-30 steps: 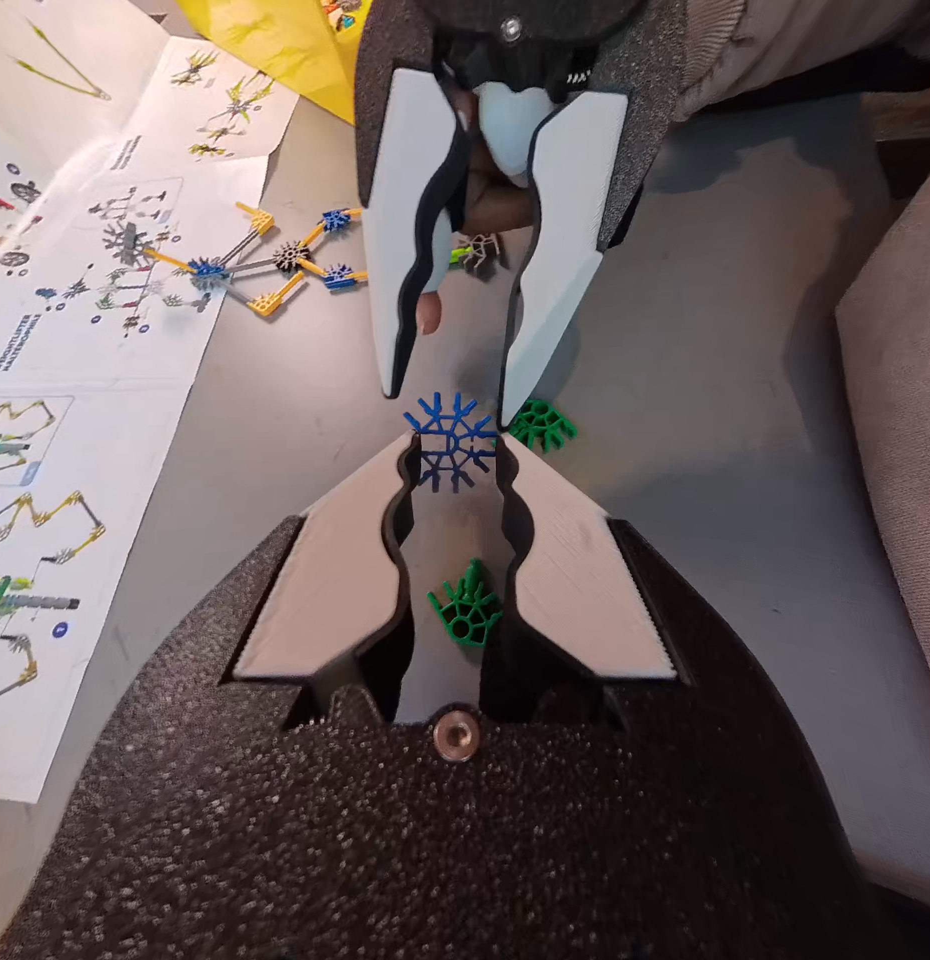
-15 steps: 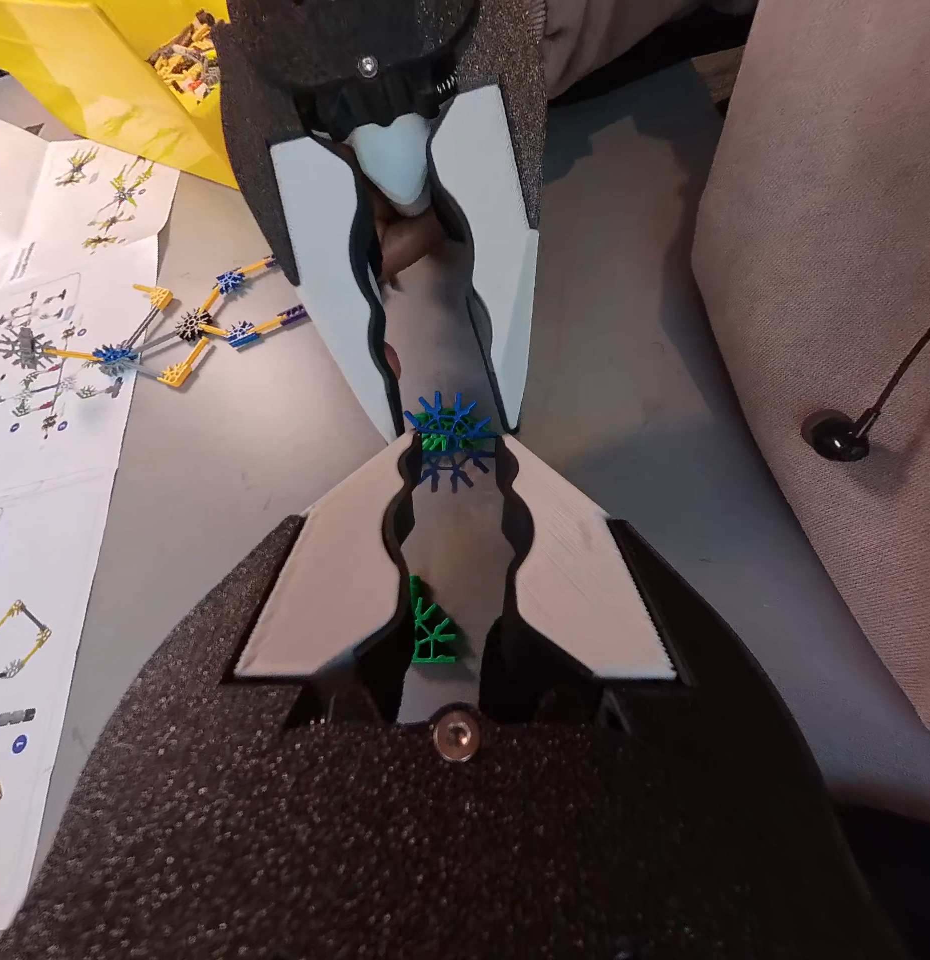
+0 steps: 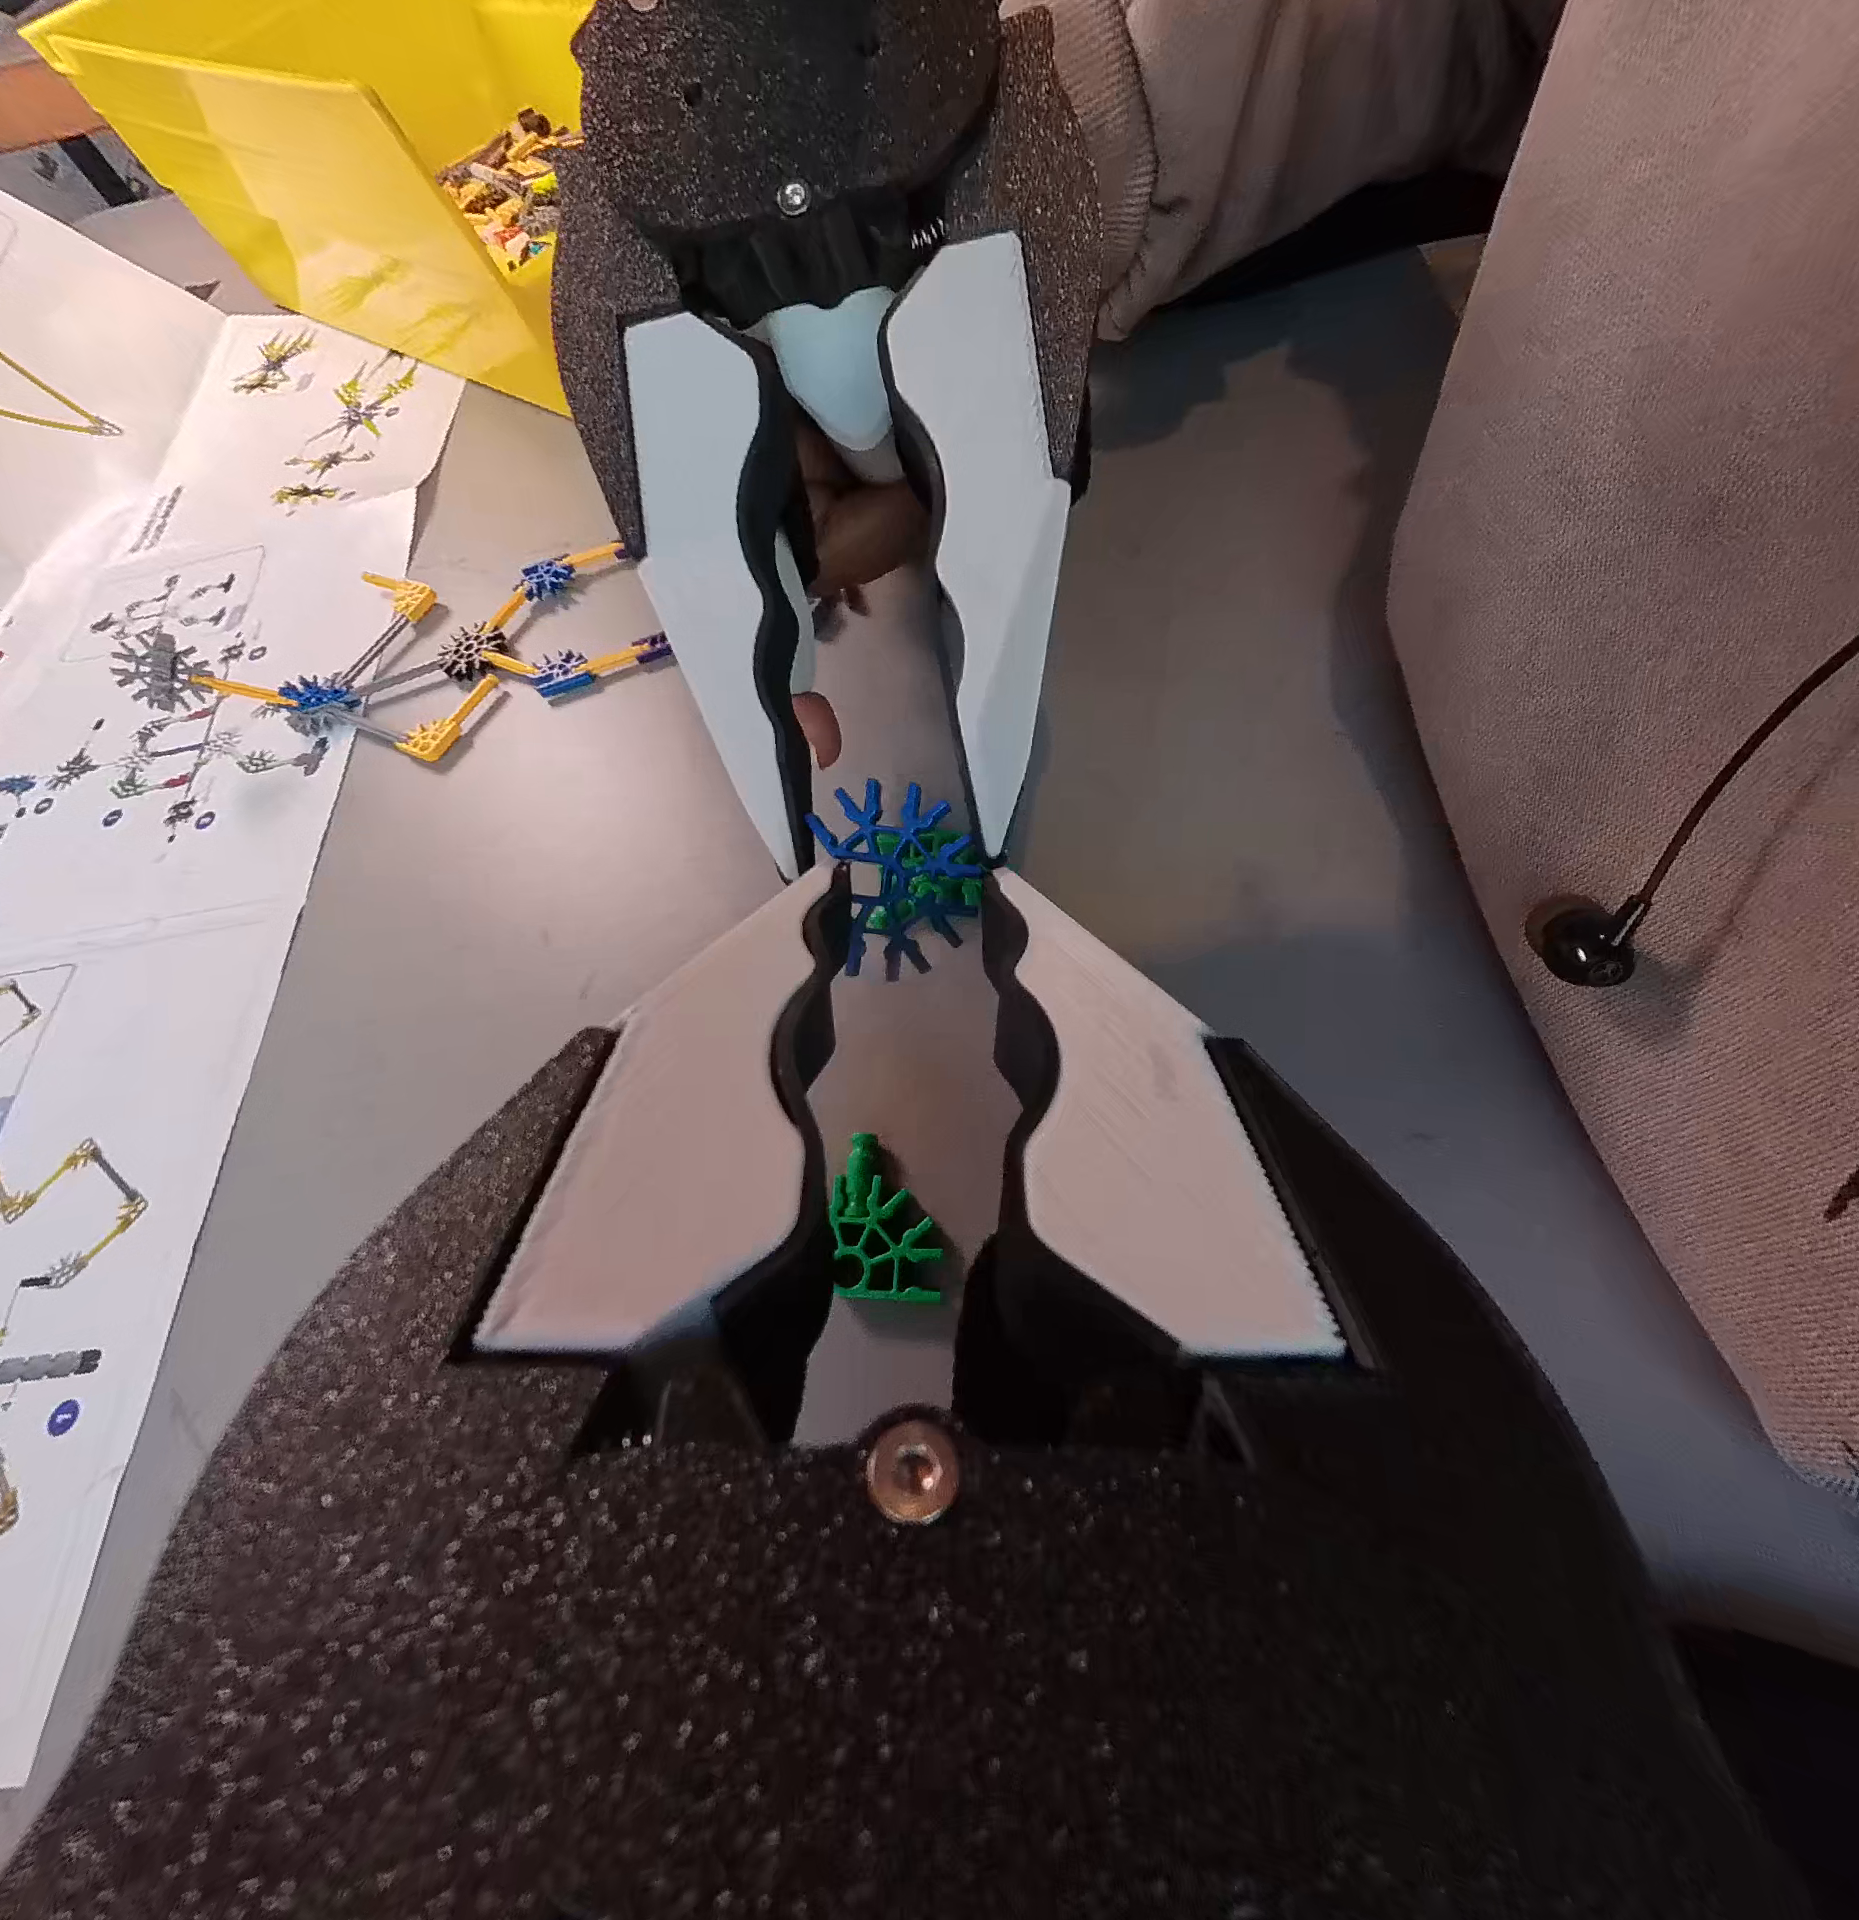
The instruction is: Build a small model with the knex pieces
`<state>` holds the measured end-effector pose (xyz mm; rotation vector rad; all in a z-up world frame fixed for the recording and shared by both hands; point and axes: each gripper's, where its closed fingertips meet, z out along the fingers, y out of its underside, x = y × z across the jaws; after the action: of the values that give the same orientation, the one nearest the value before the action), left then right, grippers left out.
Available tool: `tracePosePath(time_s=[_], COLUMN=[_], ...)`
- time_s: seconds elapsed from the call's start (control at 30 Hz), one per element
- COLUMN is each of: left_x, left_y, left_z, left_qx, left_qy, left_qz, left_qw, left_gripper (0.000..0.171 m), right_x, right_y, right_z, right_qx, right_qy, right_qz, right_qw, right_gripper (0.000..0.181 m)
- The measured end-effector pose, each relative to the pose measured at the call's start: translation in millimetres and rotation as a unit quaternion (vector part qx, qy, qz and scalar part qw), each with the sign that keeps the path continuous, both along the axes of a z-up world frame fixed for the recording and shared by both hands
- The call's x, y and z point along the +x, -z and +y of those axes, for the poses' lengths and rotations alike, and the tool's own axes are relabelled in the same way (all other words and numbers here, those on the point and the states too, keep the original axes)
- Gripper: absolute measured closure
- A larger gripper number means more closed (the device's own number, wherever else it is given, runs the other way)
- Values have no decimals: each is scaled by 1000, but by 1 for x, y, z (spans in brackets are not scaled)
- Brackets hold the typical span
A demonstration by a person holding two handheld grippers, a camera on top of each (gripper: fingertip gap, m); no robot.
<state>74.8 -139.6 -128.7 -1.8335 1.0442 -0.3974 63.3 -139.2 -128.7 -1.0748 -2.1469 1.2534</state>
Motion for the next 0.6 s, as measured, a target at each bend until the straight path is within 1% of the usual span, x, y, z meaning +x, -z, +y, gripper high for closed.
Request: tracePosePath(time_s=[0.23, 0.43, 0.53, 0.57, 0.6], left_x=[-5, -7, -9, -12, -17], left_y=[-3, -7, -10, -11, -11], left_z=[1, 1, 0, 1, 3], left_qx=[-9, -7, -11, -11, -9], left_qy=[-8, -11, -11, -19, -30], left_qz=[-28, -36, -47, -47, -44], left_qw=[1000, 999, 999, 999, 999], left_gripper=[146, 144, 139, 135, 135], right_x=[-5, -6, -8, -8, -10], right_y=[-2, -4, -3, -1, 1], right_z=[2, 3, 5, 7, 11], right_qx=[-6, -13, -7, -3, 7], right_qy=[16, 21, 26, 28, 36], right_qz=[1, 2, 1, -1, -5], right_qw=[1000, 1000, 1000, 1000, 999], right_gripper=[149, 149, 150, 150, 150])
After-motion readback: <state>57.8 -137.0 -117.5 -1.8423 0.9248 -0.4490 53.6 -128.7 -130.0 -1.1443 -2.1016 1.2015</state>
